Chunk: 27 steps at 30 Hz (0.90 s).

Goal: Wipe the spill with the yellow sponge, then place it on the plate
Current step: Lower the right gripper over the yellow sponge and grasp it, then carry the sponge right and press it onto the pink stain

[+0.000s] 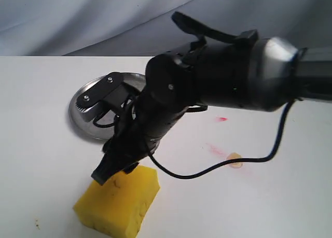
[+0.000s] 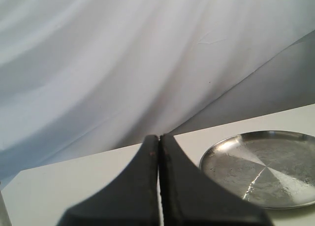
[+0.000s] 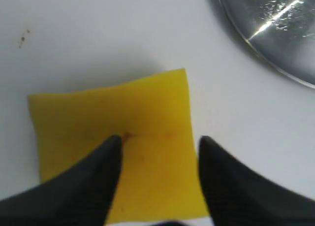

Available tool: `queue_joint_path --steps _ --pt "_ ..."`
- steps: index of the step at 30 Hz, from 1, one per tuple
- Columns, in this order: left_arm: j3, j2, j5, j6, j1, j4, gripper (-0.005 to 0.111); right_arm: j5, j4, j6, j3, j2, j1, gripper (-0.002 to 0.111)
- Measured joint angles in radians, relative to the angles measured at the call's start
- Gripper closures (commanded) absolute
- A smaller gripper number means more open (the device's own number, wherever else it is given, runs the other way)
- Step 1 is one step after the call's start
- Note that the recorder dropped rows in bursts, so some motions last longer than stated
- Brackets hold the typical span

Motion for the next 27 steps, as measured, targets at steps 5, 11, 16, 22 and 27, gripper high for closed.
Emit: queue_joint_path --steps 5,11,16,22,27 --pt "0.000 0.000 0.000 0.000 0.000 0.000 0.107 0.027 0.029 0.000 -0.051 0.099 0.008 0.012" --pt "0.000 0.000 0.000 0.000 0.000 0.000 0.107 0.044 0.041 0.020 -0.063 0.210 0.008 0.028" --pt "0.000 0.000 0.000 0.000 0.000 0.000 0.107 0.051 0.063 0.066 -0.074 0.245 0.008 0.086" --pt "0.000 0.000 0.000 0.000 0.000 0.000 0.107 0.058 0.058 0.093 -0.074 0.251 0.008 0.108" --pt "0.000 0.000 0.000 0.000 0.000 0.000 0.107 0.074 -0.052 0.204 -0.074 0.243 0.016 0.108"
